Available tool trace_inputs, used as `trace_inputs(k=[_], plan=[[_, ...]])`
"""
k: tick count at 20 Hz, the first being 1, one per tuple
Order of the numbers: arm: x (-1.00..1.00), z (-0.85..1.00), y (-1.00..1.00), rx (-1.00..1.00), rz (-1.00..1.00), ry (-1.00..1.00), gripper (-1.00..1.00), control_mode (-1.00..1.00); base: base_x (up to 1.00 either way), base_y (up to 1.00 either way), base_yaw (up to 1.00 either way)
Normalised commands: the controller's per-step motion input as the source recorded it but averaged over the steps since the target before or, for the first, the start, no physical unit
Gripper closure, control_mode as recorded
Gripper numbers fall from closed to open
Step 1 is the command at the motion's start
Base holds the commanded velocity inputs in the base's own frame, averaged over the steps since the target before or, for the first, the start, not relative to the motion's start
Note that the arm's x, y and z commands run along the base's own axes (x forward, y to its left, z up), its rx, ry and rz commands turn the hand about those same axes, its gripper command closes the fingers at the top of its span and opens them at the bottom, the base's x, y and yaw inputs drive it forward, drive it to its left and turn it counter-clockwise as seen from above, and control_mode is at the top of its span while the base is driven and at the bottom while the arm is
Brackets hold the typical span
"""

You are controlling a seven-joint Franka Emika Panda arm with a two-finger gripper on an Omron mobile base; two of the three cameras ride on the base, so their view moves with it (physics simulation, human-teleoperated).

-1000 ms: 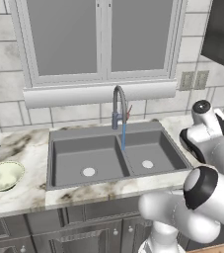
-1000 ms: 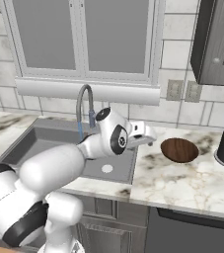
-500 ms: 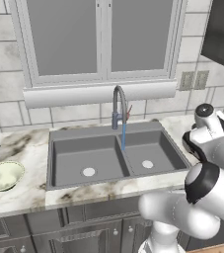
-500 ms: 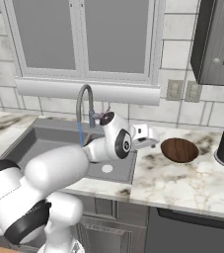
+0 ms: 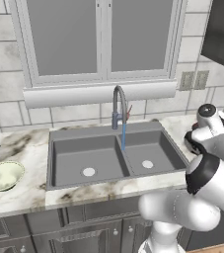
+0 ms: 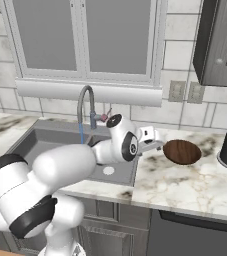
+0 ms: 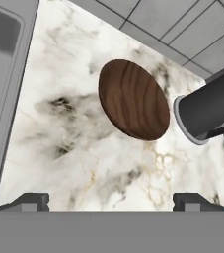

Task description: Rinse each bowl for a few seconds and place them down in the sink or on the counter.

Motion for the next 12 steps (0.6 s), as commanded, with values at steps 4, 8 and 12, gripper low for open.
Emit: trace_inputs(k=[4, 8, 12], plan=[[0.11, -0.09, -0.15, 0.00, 0.03, 0.06, -1.00, -1.00, 0.00, 0.00, 0.00], [0.10, -0.13, -0.15, 0.00, 0.03, 0.07, -1.00, -1.00, 0.00, 0.00, 0.00], [0.12, -0.14, -0.13, 0.00, 0.03, 0.08, -1.00, -1.00, 0.00, 0.00, 0.00]])
